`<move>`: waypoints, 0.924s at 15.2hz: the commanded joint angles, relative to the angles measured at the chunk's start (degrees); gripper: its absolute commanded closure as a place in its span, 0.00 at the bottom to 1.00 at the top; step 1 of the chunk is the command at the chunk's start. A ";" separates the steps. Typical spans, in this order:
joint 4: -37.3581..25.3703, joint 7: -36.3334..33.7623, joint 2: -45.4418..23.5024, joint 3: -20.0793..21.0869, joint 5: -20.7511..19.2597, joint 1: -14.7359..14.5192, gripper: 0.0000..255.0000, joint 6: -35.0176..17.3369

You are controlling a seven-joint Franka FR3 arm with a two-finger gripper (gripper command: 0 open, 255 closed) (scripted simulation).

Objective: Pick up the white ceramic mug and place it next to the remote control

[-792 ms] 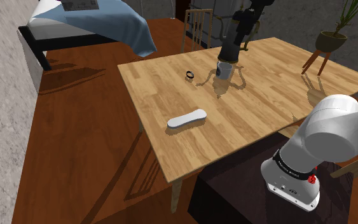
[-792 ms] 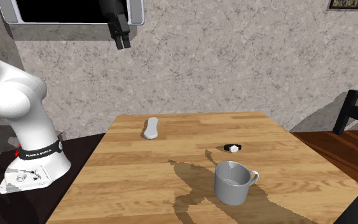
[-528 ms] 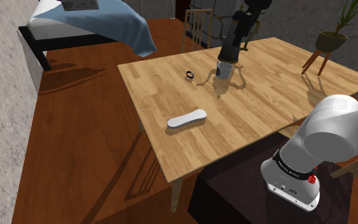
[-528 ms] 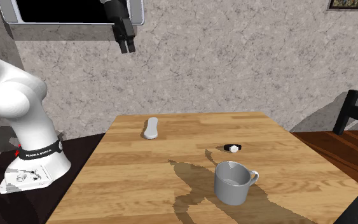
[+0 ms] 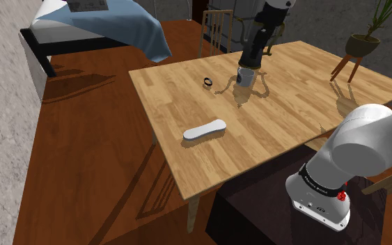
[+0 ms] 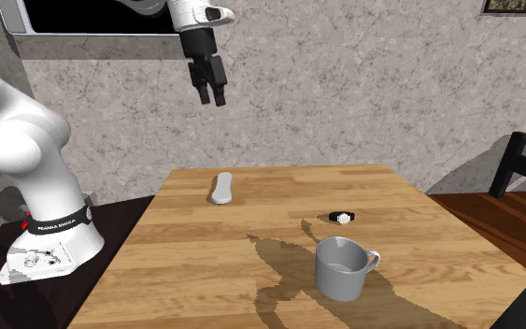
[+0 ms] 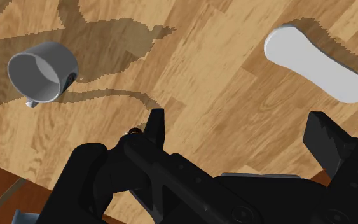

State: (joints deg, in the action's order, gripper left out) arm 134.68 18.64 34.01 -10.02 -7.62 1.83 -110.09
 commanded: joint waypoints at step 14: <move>-7.93 16.27 -27.30 -13.14 4.70 1.49 0.00 -18.18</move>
State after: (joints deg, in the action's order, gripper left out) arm 127.70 33.17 8.96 -22.18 -3.88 3.11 -127.09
